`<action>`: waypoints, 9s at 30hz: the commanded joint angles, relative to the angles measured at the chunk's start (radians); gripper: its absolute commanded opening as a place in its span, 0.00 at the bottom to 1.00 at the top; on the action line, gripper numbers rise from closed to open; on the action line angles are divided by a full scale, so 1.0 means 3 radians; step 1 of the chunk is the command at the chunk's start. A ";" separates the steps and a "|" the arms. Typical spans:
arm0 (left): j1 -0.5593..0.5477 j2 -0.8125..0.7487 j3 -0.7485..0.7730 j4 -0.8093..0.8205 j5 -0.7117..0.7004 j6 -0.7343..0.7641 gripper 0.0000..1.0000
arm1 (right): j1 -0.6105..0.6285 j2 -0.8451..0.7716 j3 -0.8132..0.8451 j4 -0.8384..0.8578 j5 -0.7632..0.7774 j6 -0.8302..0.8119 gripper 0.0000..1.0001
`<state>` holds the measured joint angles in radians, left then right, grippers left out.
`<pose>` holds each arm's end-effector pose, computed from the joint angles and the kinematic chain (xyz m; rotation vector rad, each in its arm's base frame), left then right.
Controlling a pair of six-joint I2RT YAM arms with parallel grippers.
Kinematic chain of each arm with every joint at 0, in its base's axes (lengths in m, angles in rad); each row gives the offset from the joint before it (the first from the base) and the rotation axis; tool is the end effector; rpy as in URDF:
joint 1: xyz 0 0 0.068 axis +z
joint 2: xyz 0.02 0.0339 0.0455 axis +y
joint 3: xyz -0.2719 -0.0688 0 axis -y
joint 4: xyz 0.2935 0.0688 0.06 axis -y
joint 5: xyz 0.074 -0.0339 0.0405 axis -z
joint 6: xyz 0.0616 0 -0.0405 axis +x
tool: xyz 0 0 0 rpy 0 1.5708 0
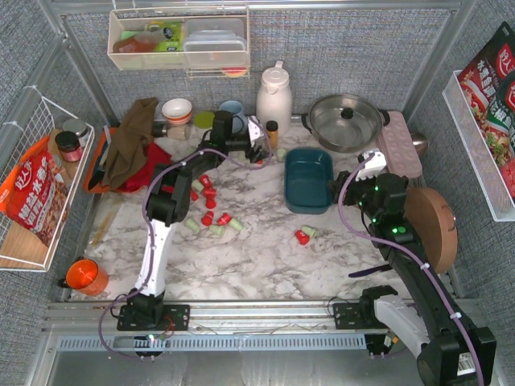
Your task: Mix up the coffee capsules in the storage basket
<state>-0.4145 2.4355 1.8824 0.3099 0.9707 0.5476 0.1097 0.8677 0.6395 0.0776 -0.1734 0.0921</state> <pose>0.5413 -0.2937 0.1606 1.3558 1.1384 -0.7761 0.2740 0.0409 0.2928 -0.1439 1.7222 0.2983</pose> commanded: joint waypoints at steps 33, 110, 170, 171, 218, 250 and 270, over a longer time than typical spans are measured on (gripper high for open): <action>-0.0335 0.0718 0.0789 -0.0297 -0.0442 0.0256 0.83 | 0.0003 -0.0039 0.0000 0.0028 -0.0070 0.0046 0.65; -0.0417 0.0965 0.1647 -0.1271 -0.0895 -0.0558 0.72 | 0.0018 -0.0083 0.0027 -0.0044 -0.0051 0.0043 0.64; -0.0522 0.0442 0.0959 -0.1702 -0.1494 -0.0323 0.03 | 0.0018 -0.0134 0.0034 -0.0079 -0.0044 0.0045 0.64; -0.0521 0.0356 0.0833 -0.1673 -0.1541 -0.0317 0.03 | 0.0018 -0.0121 0.0033 -0.0075 -0.0048 0.0050 0.64; -0.0527 -0.5913 -0.3952 -0.1901 -0.3501 -0.2452 0.99 | 0.0731 0.5243 0.5373 -0.2510 0.0415 -0.1890 0.85; -0.0523 -0.6095 -0.4214 -0.1856 -0.3685 -0.2280 0.99 | 0.0768 0.5519 0.5797 -0.2305 -0.0044 -0.2650 0.88; -0.0521 -0.6053 -0.4236 -0.1842 -0.3691 -0.2290 0.99 | 0.0754 0.6014 0.6003 -0.2934 0.0250 -0.3530 0.88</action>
<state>-0.5728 0.6205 0.6128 -0.2615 -0.1314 -0.1390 0.3386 2.6392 2.4413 -0.6556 -0.1036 -0.9222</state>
